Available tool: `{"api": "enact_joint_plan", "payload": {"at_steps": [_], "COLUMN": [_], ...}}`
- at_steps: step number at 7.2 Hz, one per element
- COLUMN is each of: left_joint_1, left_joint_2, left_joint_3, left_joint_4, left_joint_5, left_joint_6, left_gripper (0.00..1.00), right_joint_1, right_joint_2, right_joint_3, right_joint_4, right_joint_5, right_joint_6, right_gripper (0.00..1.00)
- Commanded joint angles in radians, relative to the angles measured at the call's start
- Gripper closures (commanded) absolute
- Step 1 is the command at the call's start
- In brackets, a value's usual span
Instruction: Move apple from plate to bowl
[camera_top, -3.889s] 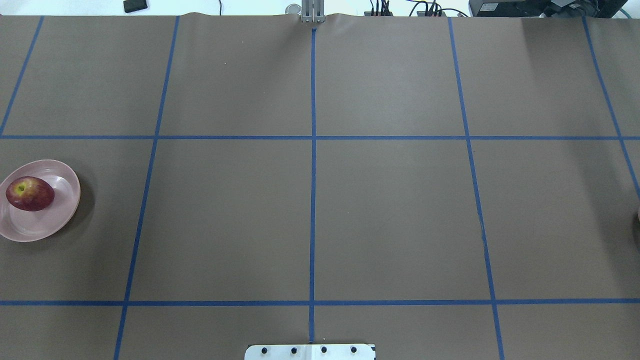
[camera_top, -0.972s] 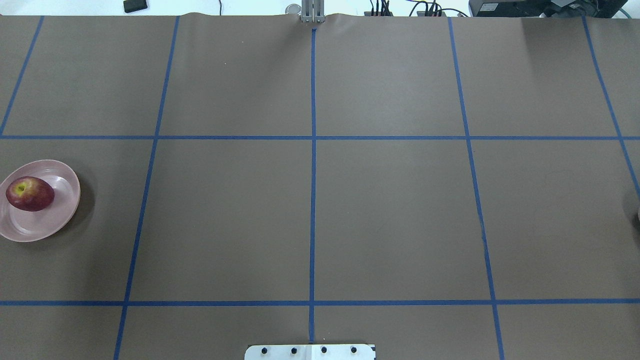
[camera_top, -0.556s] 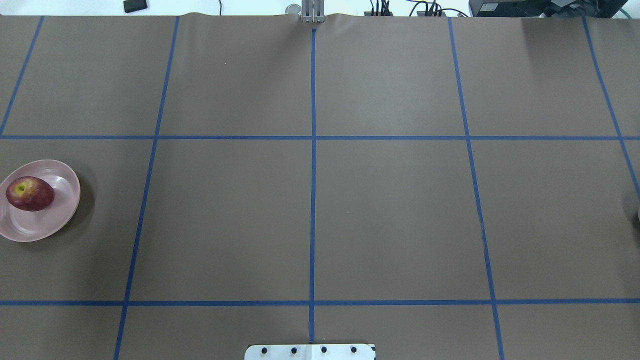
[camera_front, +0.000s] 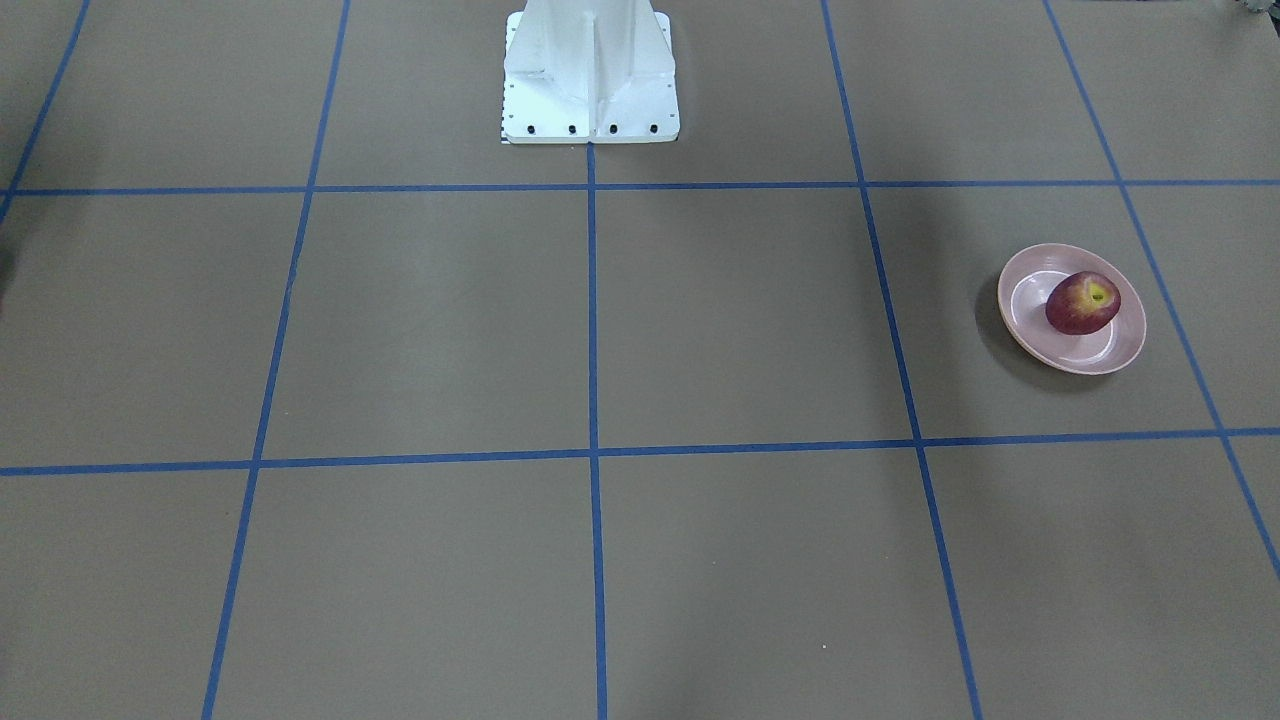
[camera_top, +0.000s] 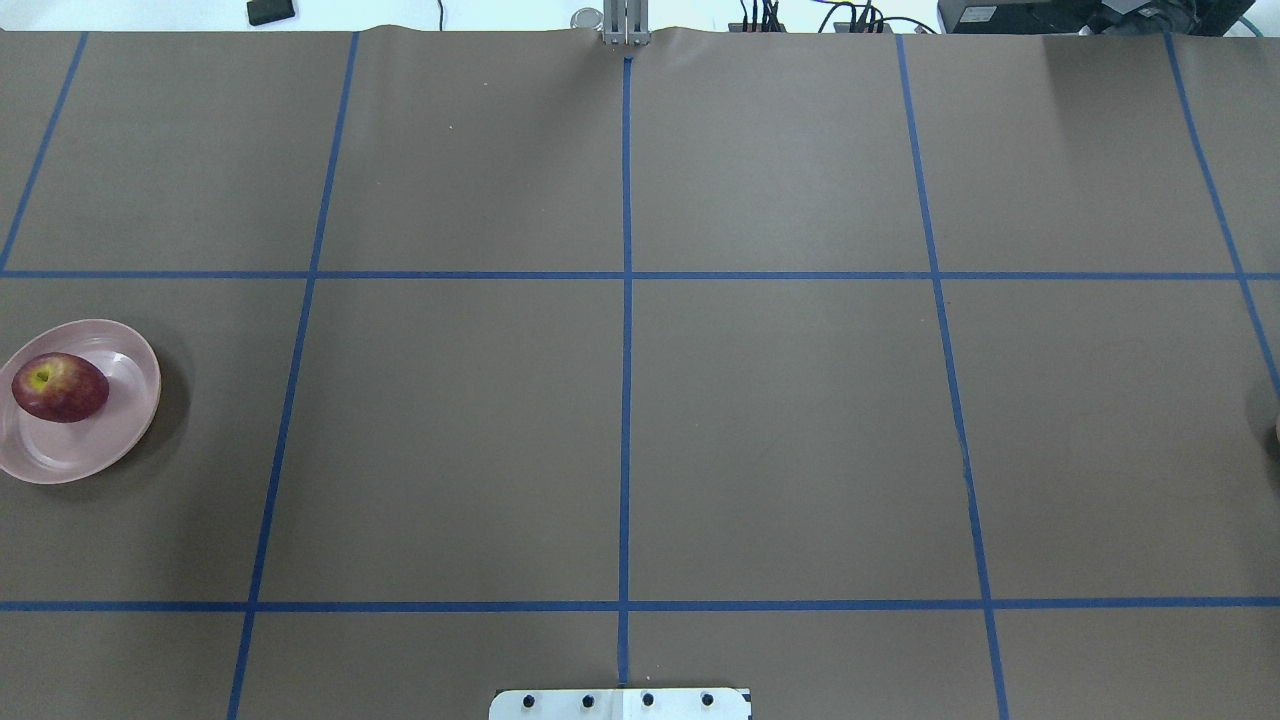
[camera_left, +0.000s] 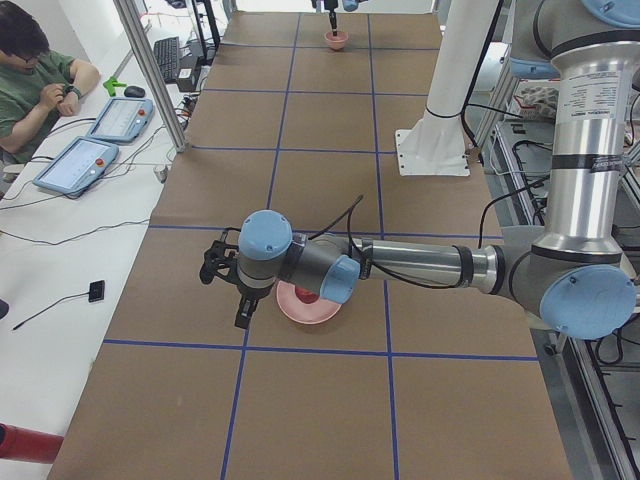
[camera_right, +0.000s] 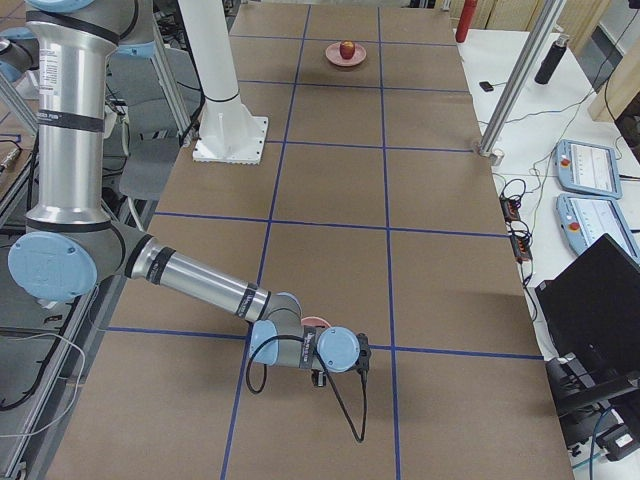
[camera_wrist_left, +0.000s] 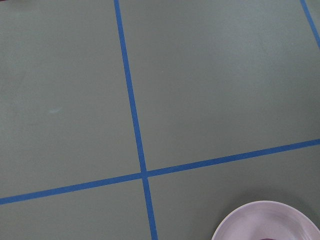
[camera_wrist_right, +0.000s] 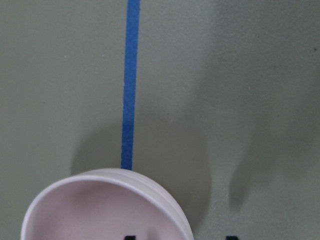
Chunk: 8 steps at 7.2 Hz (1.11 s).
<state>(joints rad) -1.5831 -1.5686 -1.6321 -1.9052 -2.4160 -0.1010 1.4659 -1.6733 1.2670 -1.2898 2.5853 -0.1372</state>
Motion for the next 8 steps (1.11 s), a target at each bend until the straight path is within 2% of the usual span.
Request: {"api": "enact_joint_plan", "payload": {"at_steps": [1, 2, 3, 4, 5, 6, 8], "left_joint_1": [0.0, 0.0, 0.0, 0.0, 0.0, 0.0, 0.0], "left_joint_2": [-0.001, -0.001, -0.001, -0.001, -0.001, 0.001, -0.001], "left_joint_3": [0.001, 0.001, 0.003, 0.003, 0.003, 0.004, 0.017], "left_joint_4": [0.0, 0.0, 0.0, 0.0, 0.002, 0.002, 0.0], "left_joint_5": [-0.002, -0.002, -0.002, -0.002, -0.002, -0.003, -0.003], "left_joint_6": [-0.006, -0.006, -0.006, -0.006, -0.006, -0.006, -0.006], "left_gripper": [0.02, 0.02, 0.02, 0.02, 0.02, 0.02, 0.02], "right_joint_1": [0.002, 0.005, 0.019, 0.019, 0.004, -0.083, -0.21], "right_joint_2": [0.004, 0.012, 0.044, 0.106, 0.216, 0.292, 0.493], "right_joint_3": [0.041, 0.069, 0.096, 0.129, 0.158, 0.187, 0.19], "right_joint_4": [-0.002, -0.005, -0.014, -0.013, -0.013, -0.014, -0.014], "right_joint_5": [0.053, 0.12, 0.143, 0.159, 0.153, 0.148, 0.053], "right_joint_6": [-0.009, -0.007, 0.026, 0.139, 0.294, 0.436, 0.694], "right_gripper": [1.0, 1.0, 1.0, 1.0, 1.0, 1.0, 1.0]}}
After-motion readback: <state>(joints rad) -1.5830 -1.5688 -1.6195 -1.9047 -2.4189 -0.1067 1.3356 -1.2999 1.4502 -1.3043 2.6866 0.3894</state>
